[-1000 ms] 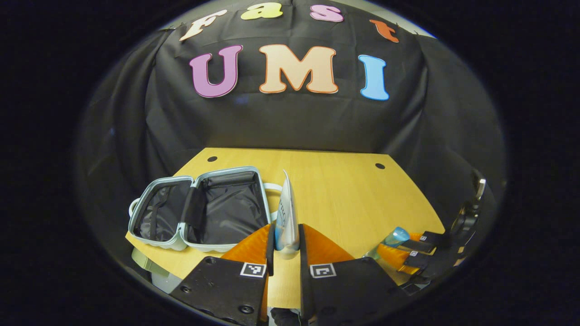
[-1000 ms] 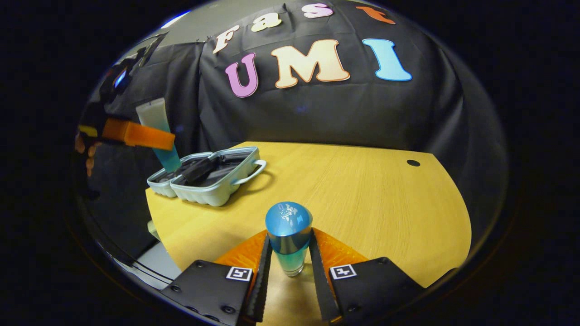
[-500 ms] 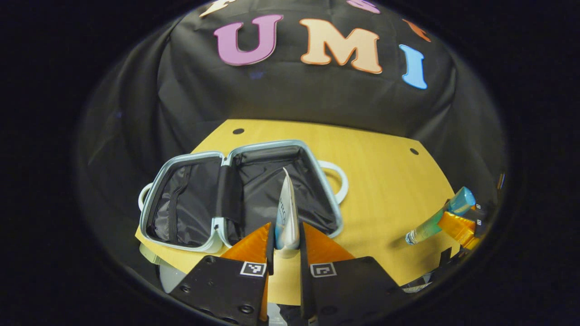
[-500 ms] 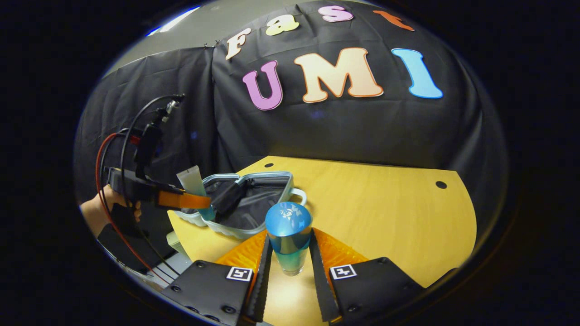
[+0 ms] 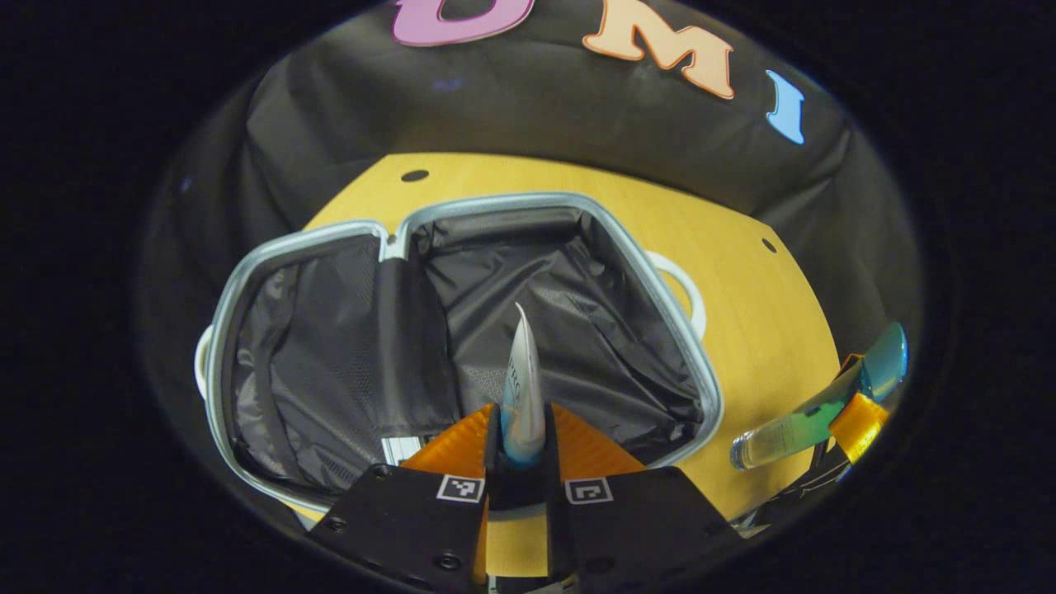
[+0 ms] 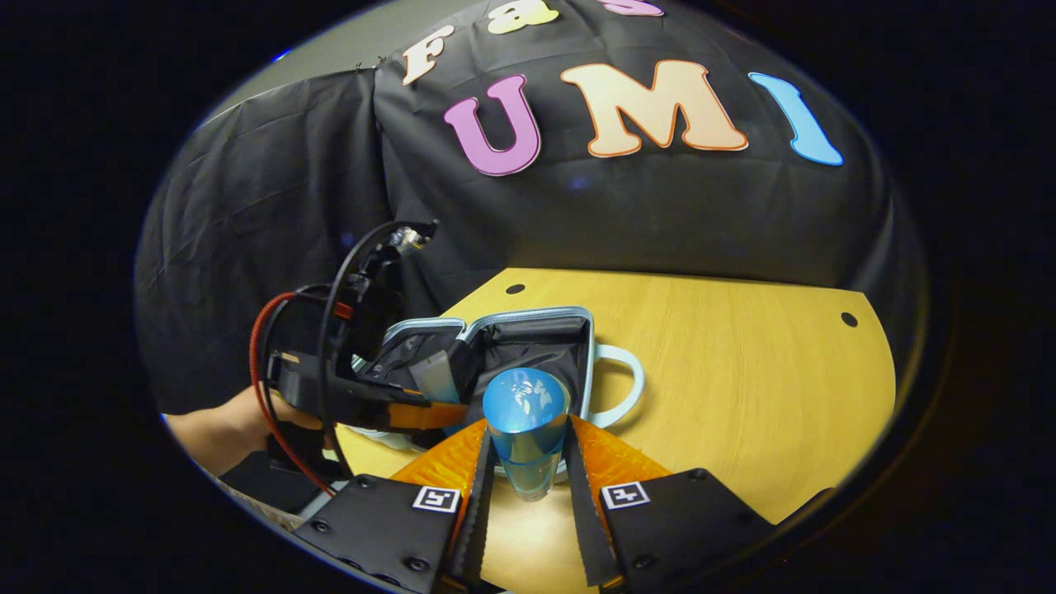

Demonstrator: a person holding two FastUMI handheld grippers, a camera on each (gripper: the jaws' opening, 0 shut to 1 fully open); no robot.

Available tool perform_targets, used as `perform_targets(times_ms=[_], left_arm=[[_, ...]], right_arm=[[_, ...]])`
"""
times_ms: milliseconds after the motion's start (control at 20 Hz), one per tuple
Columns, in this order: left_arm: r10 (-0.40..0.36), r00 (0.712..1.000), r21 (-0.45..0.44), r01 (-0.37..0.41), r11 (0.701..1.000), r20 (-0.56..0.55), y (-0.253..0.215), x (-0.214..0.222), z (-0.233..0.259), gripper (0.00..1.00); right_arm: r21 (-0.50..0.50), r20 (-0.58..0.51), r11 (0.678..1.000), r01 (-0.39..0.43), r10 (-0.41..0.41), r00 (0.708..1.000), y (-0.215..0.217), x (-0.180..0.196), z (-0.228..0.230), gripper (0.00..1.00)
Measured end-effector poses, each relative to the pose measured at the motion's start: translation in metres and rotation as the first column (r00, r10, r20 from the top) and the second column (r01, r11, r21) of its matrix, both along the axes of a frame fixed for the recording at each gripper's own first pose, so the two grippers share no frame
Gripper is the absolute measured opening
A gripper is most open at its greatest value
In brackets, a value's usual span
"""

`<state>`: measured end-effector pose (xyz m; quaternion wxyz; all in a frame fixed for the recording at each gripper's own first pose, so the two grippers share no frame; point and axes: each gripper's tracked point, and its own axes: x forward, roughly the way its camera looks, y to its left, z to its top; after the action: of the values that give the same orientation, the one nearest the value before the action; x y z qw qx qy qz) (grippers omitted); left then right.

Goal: First open the suitcase, pack the skin care products into it, and then close the suitcase.

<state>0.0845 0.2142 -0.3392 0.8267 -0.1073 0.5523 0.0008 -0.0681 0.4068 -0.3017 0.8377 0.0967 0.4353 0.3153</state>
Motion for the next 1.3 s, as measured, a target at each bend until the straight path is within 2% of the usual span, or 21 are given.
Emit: perform_targets(times_ms=[150,200,300,350,400,450,500,600,650,700,850,900,1100,1250,1300], left_arm=[[-0.027,1.0,-0.013,0.027,1.0,-0.015,0.005,0.001,-0.015,0.25],[-0.039,0.999,-0.022,0.039,0.999,0.012,0.005,0.01,-0.017,0.26],[-0.056,0.998,-0.051,0.055,0.997,-0.011,0.003,0.012,-0.024,0.27],[-0.059,0.998,-0.069,0.058,0.996,-0.015,0.0,0.016,-0.029,0.27],[-0.062,0.998,-0.075,0.06,0.995,-0.017,0.0,0.019,-0.031,0.28],[-0.063,0.998,-0.079,0.062,0.995,0.0,0.001,0.024,-0.025,0.35],[-0.059,0.998,-0.101,0.062,0.993,0.038,-0.004,0.033,-0.017,0.44],[-0.078,0.989,-0.076,0.088,0.993,0.128,0.003,0.049,0.004,0.81],[-0.089,0.981,-0.06,0.101,0.993,0.173,0.011,0.055,0.017,0.99],[-0.095,0.973,-0.051,0.108,0.993,0.21,0.018,0.06,0.028,0.99],[-0.05,0.959,-0.045,0.065,0.997,0.28,0.049,0.067,0.055,0.96],[-0.024,0.957,-0.041,0.037,0.998,0.288,0.062,0.067,0.062,0.94],[0.084,0.955,0.007,-0.09,0.996,0.285,0.134,0.05,0.064,0.96],[0.173,0.945,0.041,-0.191,0.981,0.279,0.188,0.031,0.064,0.96],[0.199,0.94,0.057,-0.223,0.973,0.277,0.206,0.026,0.065,0.99]], right_arm=[[-0.034,-0.009,0.999,0.0,0.0,1.0,0.018,0.004,-0.008,0.45],[-0.045,-0.013,0.999,-0.003,0.002,1.0,0.024,0.006,-0.01,0.48],[-0.063,-0.036,0.998,-0.004,0.002,0.999,0.034,0.01,-0.019,0.45],[-0.066,-0.039,0.998,0.0,-0.003,0.999,0.038,0.012,-0.021,0.47],[-0.072,-0.041,0.997,0.002,-0.005,0.999,0.042,0.016,-0.022,0.45],[-0.082,-0.042,0.997,0.002,-0.005,0.999,0.045,0.016,-0.025,0.48],[-0.095,-0.045,0.995,-0.003,-0.002,0.999,0.048,0.018,-0.03,0.44],[-0.126,-0.068,0.992,-0.019,0.01,0.998,0.054,0.017,-0.045,0.44],[-0.142,-0.087,0.99,-0.023,0.011,0.996,0.056,0.014,-0.053,0.51],[-0.159,-0.11,0.987,-0.025,0.008,0.994,0.058,0.012,-0.062,0.45],[-0.196,-0.184,0.98,-0.042,0.005,0.983,0.066,0.007,-0.089,0.45],[-0.206,-0.218,0.977,-0.052,0.006,0.976,0.068,0.004,-0.097,0.45],[-0.206,-0.226,0.978,-0.018,-0.03,0.974,0.085,0.024,-0.104,0.44],[-0.194,-0.209,0.981,0.025,-0.066,0.976,0.097,0.041,-0.106,0.47],[-0.174,-0.202,0.984,0.035,-0.07,0.977,0.102,0.046,-0.101,0.45]])
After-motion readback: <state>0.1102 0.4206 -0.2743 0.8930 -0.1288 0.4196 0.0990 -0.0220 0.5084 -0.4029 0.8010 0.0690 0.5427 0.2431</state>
